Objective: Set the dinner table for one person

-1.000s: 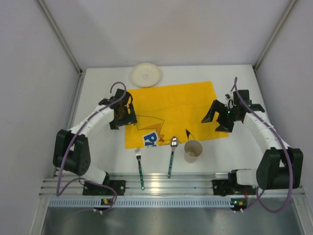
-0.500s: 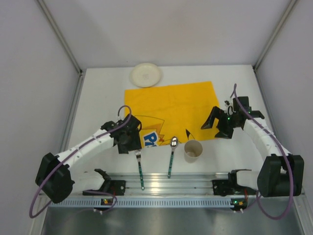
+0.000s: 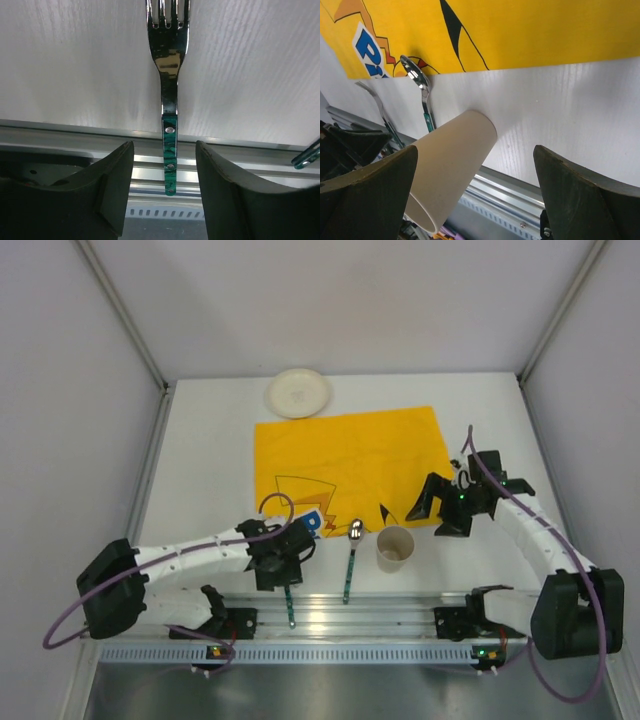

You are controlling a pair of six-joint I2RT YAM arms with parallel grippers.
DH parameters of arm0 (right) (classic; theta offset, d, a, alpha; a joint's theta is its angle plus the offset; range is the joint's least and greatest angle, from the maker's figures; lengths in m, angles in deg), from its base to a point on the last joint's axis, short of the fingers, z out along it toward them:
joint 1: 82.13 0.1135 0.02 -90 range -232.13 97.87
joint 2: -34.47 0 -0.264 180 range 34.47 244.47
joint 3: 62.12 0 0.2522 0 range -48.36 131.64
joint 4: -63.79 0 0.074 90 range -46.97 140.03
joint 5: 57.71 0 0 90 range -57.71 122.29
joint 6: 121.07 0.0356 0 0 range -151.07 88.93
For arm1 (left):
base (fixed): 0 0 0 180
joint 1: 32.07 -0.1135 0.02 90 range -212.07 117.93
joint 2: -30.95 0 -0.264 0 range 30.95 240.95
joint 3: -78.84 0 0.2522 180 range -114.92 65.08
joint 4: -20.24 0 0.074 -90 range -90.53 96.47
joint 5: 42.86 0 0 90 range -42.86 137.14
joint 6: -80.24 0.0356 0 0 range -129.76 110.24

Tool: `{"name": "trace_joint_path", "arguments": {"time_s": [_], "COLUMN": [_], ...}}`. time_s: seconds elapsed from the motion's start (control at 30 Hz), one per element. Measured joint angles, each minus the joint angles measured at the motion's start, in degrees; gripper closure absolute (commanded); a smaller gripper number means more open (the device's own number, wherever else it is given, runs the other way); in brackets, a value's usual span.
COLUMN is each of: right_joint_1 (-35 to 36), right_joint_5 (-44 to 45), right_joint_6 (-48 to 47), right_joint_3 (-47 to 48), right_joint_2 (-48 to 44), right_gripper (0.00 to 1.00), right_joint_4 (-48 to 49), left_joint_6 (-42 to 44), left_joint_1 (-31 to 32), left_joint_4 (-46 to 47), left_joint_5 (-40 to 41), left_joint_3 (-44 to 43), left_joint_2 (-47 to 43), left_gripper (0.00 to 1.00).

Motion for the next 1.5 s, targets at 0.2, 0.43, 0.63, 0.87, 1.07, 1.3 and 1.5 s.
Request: {"name": "trace_joint_path", "arguments": {"time_s": [0.2,0.43,0.63,0.87,1.07,1.3,1.5], "right_joint_1": [2.6,5.5,6.0,6.0,5.8,5.8,5.8], "right_joint_5": [1.1,3.6,5.4,6.3,7.1,8.1,8.8], "right_joint_6": [-1.0,-2.6,-3.5,-3.9,-4.3,-4.5,-4.5], "right_joint_3": [0.0,0.4,0.9,1.4,2.1,4.5,8.8], "right_joint_2": [-0.7,-1.2,-1.7,-2.0,-2.2,-2.3,-2.2], "right_gripper": [0.00,0.00,0.00,0.00,0.00,0.00,0.00], "right_joint_4": [-0.7,-2.8,-3.9,-4.9,-6.3,-7.9,-10.1], "left_joint_6": [-3.6,-0.7,4.1,17.0,30.2,41.1,43.9], "left_joint_1": [0.8,0.9,0.5,-11.3,-25.4,-31.5,-35.5], "left_joint_4": [3.9,1.7,-5.1,-7.3,-5.8,2.1,7.4], "left_joint_5": [0.5,1.2,7.3,11.2,11.0,8.2,7.0], "left_joint_3": [1.5,-6.5,-22.0,-33.9,-36.4,-42.3,-43.5], "left_joint_2": [6.2,15.4,17.1,16.8,22.7,35.3,41.9], "left_gripper": [0.71,1.00,1.00,1.00,1.00,1.00,1.00]}}
